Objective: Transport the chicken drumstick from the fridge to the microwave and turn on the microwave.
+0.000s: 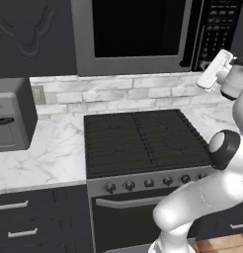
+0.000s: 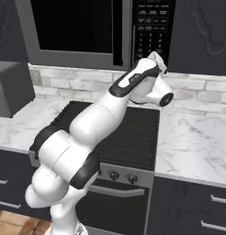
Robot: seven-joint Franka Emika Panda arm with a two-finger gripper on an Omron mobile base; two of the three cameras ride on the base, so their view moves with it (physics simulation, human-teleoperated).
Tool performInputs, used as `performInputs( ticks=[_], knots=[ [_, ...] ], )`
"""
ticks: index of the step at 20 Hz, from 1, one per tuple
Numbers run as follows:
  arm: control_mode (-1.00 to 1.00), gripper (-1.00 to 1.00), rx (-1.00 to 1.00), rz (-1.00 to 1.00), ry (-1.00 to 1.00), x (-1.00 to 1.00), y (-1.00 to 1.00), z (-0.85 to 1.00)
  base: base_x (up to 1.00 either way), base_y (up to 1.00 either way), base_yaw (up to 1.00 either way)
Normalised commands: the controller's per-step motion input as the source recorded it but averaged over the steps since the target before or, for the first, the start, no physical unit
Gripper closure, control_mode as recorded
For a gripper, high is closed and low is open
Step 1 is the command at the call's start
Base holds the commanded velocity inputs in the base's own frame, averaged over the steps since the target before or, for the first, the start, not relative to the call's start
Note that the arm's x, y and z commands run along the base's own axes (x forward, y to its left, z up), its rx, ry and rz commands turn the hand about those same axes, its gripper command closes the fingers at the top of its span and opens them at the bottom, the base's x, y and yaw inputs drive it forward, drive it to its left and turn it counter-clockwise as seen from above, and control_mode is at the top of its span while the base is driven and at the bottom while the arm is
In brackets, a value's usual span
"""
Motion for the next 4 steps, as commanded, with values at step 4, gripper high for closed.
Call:
performInputs(
  ticks=[4],
  knots=[
    [-1.00,1.00,-0.13,0.00,-0.19,0.11,-0.01,-0.37,0.00,0.00,0.00]
  ],
)
